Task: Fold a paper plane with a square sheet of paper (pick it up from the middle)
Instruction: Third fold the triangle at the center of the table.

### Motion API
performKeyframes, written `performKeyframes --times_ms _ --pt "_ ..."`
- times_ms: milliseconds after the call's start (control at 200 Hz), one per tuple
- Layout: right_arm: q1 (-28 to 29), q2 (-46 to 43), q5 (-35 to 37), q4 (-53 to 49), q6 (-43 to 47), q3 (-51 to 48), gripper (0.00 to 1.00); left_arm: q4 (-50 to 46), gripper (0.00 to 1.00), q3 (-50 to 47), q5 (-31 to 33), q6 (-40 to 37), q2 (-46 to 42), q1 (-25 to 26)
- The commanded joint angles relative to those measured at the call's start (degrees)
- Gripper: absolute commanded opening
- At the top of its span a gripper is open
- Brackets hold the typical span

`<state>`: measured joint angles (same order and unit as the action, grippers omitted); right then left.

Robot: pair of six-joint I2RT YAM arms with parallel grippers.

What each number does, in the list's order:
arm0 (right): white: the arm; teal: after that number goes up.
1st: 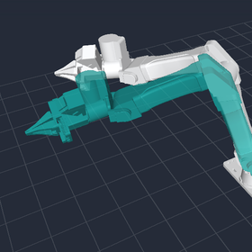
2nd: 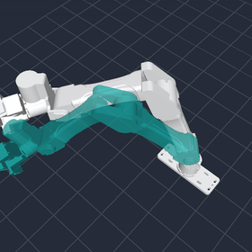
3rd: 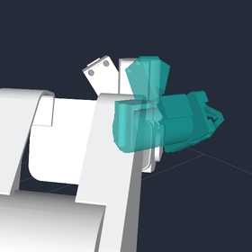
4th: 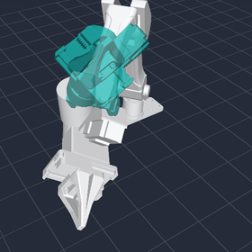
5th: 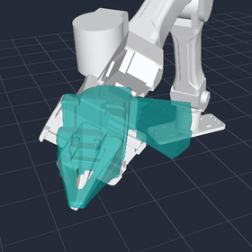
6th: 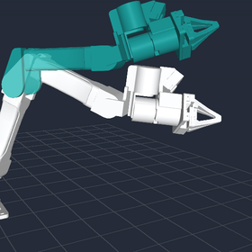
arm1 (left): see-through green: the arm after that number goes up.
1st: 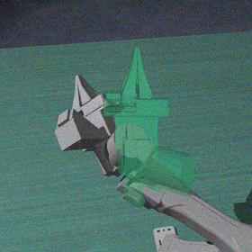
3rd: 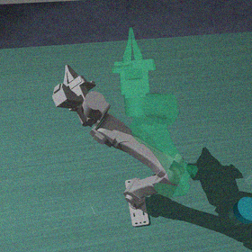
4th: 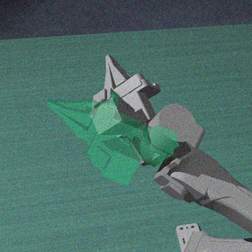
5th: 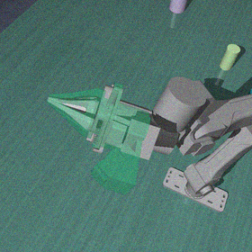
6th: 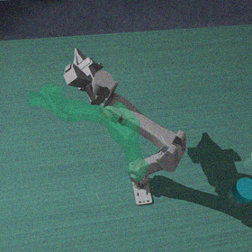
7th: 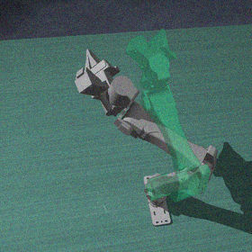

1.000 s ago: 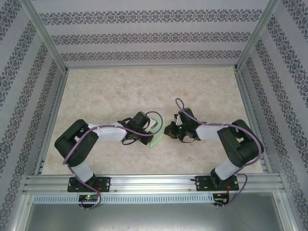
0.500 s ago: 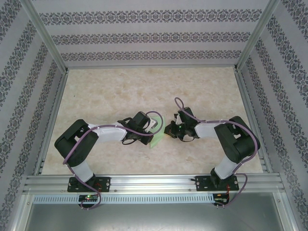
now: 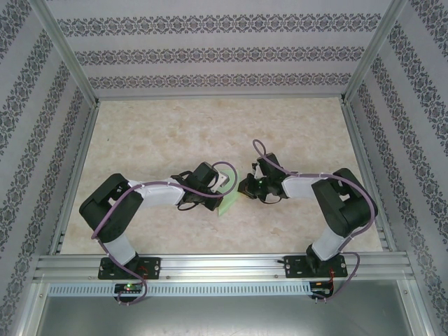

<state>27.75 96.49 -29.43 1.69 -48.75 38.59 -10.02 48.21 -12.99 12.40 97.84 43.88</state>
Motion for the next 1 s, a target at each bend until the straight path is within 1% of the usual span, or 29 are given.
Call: performKeyframes --times_ms 0,130,295,395,465,540,624,699,859,999 --pt "0.6 1.2 1.3 2.6 0.4 -1.2 0.08 -3.1 0.0 0.5 0.3 -0.9 0.7 -0.6" --pt "0.9 -2.6 1.2 2.0 0.0 -1.7 0.09 -3.3 0.0 0.9 0.5 -1.0 1.0 -0.6" --pt "3.4 -9.7 3.0 -0.2 -1.2 -2.5 0.09 -3.4 0.0 1.0 0.4 -0.9 1.1 -0.6" --pt "5.4 -11.1 3.7 3.7 -4.8 -4.8 0.09 -3.4 0.0 0.9 0.2 -0.6 1.1 -0.6" --pt "6.7 -10.7 3.7 6.6 -6.8 -6.1 0.09 -3.2 0.0 0.8 0.0 -0.6 1.0 -0.6" --pt "7.9 -9.5 4.2 7.6 -7.7 -6.2 0.09 -3.2 0.0 0.8 0.0 -0.6 1.1 -0.6" --pt "8.9 -7.8 3.3 11.5 -9.1 -6.3 0.09 -3.0 0.0 0.7 0.1 -0.7 1.1 -0.6" --pt "9.7 -6.1 4.0 12.1 -9.4 -5.9 0.09 -3.3 0.0 1.1 0.0 -0.7 1.4 -0.6" --pt "10.1 -1.2 4.0 15.3 -10.1 -7.2 0.09 -3.2 0.0 0.9 -0.1 -0.7 1.2 -0.6" --pt "10.1 0.5 3.4 16.2 -10.1 -7.5 0.08 -3.2 0.0 0.6 0.0 -0.8 1.1 -0.6"
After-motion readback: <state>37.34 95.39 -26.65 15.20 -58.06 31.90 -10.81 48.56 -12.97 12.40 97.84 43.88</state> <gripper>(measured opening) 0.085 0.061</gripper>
